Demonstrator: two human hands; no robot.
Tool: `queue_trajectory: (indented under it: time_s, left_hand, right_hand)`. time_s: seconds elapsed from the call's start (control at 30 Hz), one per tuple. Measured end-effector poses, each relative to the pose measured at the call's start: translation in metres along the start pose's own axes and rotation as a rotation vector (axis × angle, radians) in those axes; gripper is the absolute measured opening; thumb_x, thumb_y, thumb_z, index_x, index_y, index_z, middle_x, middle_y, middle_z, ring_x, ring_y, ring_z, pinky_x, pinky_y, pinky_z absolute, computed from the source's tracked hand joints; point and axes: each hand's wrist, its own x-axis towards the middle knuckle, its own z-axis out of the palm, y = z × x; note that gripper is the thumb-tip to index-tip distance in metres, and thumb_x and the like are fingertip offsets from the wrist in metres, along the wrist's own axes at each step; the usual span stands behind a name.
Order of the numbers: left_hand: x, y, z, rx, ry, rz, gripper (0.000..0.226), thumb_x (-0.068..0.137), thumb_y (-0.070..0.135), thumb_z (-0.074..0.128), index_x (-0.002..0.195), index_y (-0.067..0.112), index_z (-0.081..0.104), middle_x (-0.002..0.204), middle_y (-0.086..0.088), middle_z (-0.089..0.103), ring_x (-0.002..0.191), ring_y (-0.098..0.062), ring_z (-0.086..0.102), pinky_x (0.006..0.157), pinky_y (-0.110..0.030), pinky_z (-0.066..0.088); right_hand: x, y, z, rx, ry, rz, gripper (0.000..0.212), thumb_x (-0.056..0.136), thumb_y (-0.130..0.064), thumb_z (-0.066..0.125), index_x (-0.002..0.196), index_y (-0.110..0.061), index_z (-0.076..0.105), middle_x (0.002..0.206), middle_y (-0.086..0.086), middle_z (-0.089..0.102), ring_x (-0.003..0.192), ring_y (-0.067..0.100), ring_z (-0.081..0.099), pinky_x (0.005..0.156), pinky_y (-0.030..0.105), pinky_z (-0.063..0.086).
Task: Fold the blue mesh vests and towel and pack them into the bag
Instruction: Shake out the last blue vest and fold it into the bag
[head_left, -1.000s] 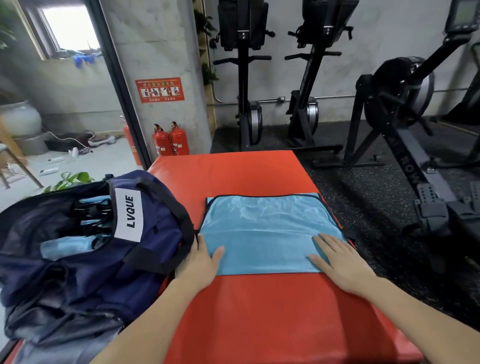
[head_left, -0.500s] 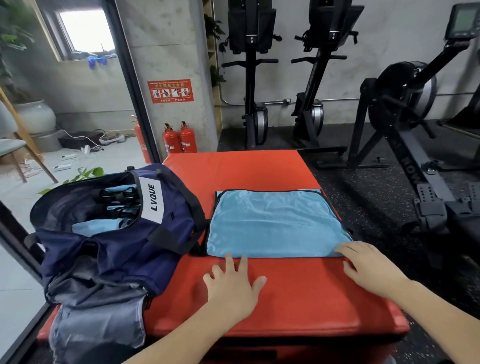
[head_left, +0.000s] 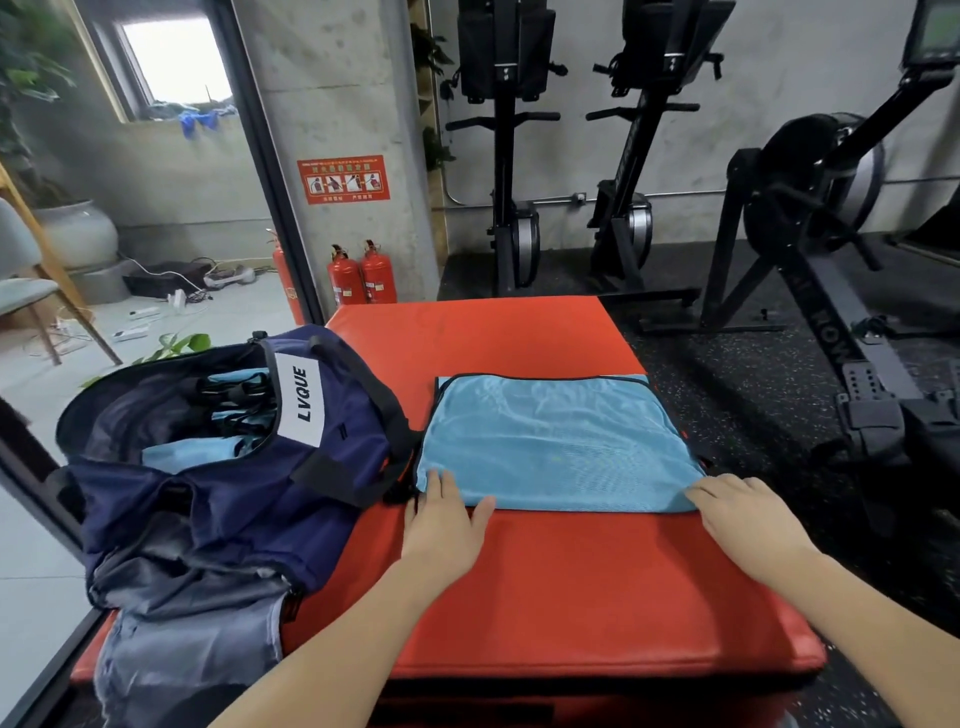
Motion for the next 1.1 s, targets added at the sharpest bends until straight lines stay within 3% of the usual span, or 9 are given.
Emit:
queue_trajectory:
  time_s: [0.13,0.33,0.47,0.57,0.7,0.8,0.9,0.97,1.1]
  left_hand:
    - [0.027,-0.010,-0.011,-0.084,0.084,0.036,0.071,0.100,0.055,0.040,0.150,0.005,0.031,0.159,-0.009,0.026,0.141,-0.028,0.035,0.113,-0.038,0.029]
    - [0.085,-0.035,-0.017,-0.211,0.160,0.175,0.039,0.098,0.039,0.054,0.119,0.008,0.065,0.122,-0.005,0.064,0.114,-0.023,0.059,0.100,-0.031,0.043]
    - [0.122,-0.019,-0.024,-0.233,0.199,0.218,0.027,0.094,0.032,0.057,0.091,0.009,0.070,0.090,-0.009,0.069,0.090,-0.028,0.062,0.082,-0.037,0.049]
    - [0.153,-0.008,-0.028,-0.267,0.209,0.234,0.020,0.093,0.019,0.057,0.084,0.007,0.069,0.078,-0.015,0.067,0.081,-0.034,0.060,0.074,-0.042,0.050]
    - [0.182,-0.012,-0.020,-0.170,0.171,0.233,0.021,0.093,0.017,0.051,0.084,0.024,0.068,0.088,-0.007,0.069,0.094,-0.036,0.057,0.089,-0.042,0.047]
    - [0.180,-0.016,-0.010,-0.075,0.171,0.161,0.035,0.096,0.014,0.040,0.113,0.015,0.071,0.115,-0.009,0.068,0.113,-0.039,0.051,0.105,-0.042,0.030]
    - [0.159,-0.020,-0.013,0.022,0.168,0.111,0.045,0.091,0.005,0.043,0.131,0.015,0.060,0.142,-0.023,0.043,0.128,-0.048,0.041,0.114,-0.047,0.025]
    - [0.143,-0.021,-0.019,0.049,0.106,0.065,0.053,0.092,0.000,0.043,0.141,0.019,0.049,0.159,-0.026,0.014,0.132,-0.046,0.040,0.107,-0.044,0.034]
    - [0.104,-0.019,-0.026,0.096,0.091,0.062,0.068,0.094,0.000,0.042,0.155,0.027,0.027,0.164,-0.015,-0.012,0.148,-0.035,0.019,0.110,-0.043,0.034]
  right_hand:
    - [0.006,0.002,0.001,-0.041,0.065,-0.049,0.037,0.047,-0.003,0.090,0.062,-0.018,0.059,0.062,0.000,0.054,0.056,0.026,0.055,0.055,0.039,0.042]
    - [0.010,0.006,0.012,-0.032,0.144,-0.059,0.031,0.058,-0.006,0.085,0.061,-0.016,0.056,0.062,0.001,0.052,0.056,0.026,0.054,0.056,0.039,0.041]
    - [0.008,0.011,0.022,0.085,0.224,-0.104,0.007,0.081,-0.017,0.058,0.075,-0.019,0.057,0.076,-0.002,0.055,0.074,0.023,0.059,0.070,0.037,0.042]
    - [0.004,0.016,0.023,0.224,0.149,-0.097,0.008,0.091,-0.026,0.053,0.092,-0.023,0.060,0.096,-0.009,0.059,0.094,0.017,0.062,0.081,0.034,0.050]
    - [0.002,0.020,0.025,0.246,0.146,-0.076,0.023,0.094,-0.037,0.047,0.103,-0.025,0.065,0.105,-0.011,0.063,0.098,0.014,0.064,0.083,0.035,0.054]
    - [0.004,0.022,0.024,0.236,0.165,-0.078,0.025,0.093,-0.037,0.050,0.099,-0.023,0.070,0.101,-0.009,0.066,0.090,0.016,0.066,0.076,0.035,0.056]
    - [0.007,0.021,0.022,0.203,0.164,-0.086,0.007,0.088,-0.028,0.069,0.090,-0.023,0.072,0.094,-0.007,0.067,0.080,0.019,0.067,0.066,0.035,0.055]
    - [0.009,0.017,0.018,0.162,0.151,-0.084,0.016,0.091,-0.030,0.058,0.082,-0.024,0.071,0.086,-0.008,0.065,0.072,0.018,0.064,0.061,0.033,0.051]
    - [0.013,0.006,0.007,0.040,0.077,-0.071,0.020,0.075,-0.020,0.079,0.064,-0.024,0.063,0.069,-0.006,0.057,0.060,0.020,0.057,0.055,0.034,0.045]
